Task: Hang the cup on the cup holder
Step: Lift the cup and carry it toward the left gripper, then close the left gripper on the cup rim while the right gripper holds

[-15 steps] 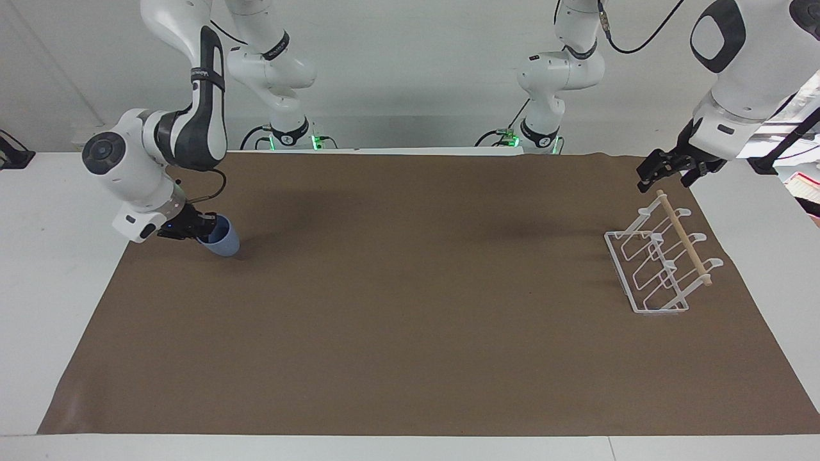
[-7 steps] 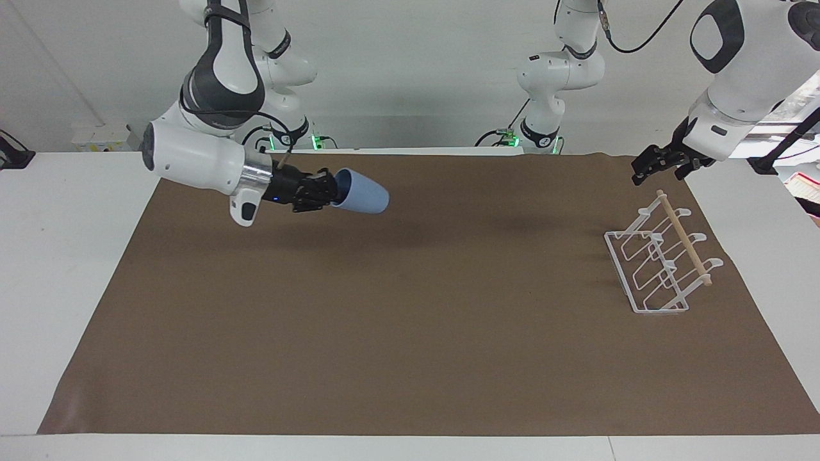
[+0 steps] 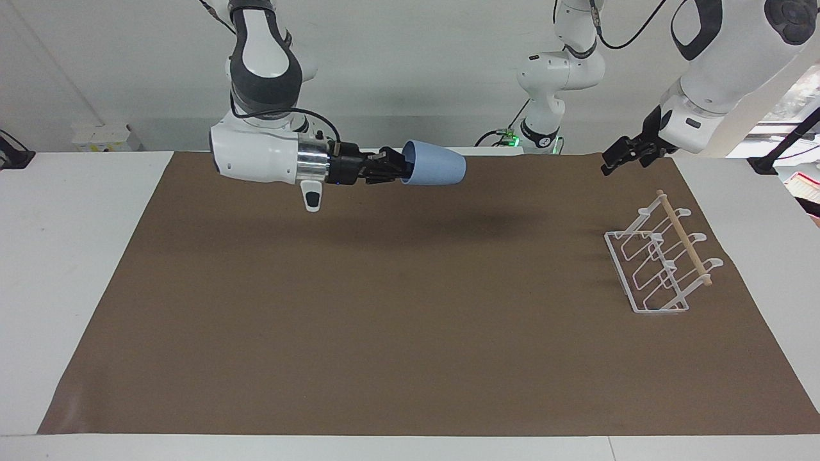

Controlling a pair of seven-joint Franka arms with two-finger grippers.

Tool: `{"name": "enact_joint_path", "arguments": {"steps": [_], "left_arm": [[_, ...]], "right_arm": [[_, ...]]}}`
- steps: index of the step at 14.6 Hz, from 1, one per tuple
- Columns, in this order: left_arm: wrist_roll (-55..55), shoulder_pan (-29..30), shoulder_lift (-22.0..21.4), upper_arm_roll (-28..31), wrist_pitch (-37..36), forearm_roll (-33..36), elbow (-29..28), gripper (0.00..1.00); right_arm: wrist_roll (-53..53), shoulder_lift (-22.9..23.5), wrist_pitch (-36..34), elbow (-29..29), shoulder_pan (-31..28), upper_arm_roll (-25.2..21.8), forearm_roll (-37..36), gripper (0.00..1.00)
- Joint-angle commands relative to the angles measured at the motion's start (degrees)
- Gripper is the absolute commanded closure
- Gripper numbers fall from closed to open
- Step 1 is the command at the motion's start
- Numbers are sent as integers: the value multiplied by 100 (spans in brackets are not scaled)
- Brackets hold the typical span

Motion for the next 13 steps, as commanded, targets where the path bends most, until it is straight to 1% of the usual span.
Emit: {"name": "enact_joint_path", "arguments": {"steps": [1, 4, 6, 9, 11, 13], "left_arm": [[-1645, -375, -31, -12, 123, -386, 142, 0], [-3718, -587, -22, -29, 324, -923, 266, 0], [-5546, -1007, -22, -29, 649, -986, 240, 0], [-7658, -1273, -31, -47, 966, -1090, 204, 0], [-8189, -1369, -39, -47, 976, -1371, 169, 0], [-8602, -1571, -83, -47, 1011, -1443, 82, 0]], "right_arm": [[241, -86, 213, -127, 140, -13, 207, 100], [488, -95, 424, -171, 412, -13, 331, 100], [532, -95, 652, -171, 570, -13, 576, 100], [567, -95, 662, -180, 571, -13, 603, 100], [567, -95, 679, -224, 571, -13, 603, 100], [576, -112, 653, -250, 571, -13, 603, 100]]}}
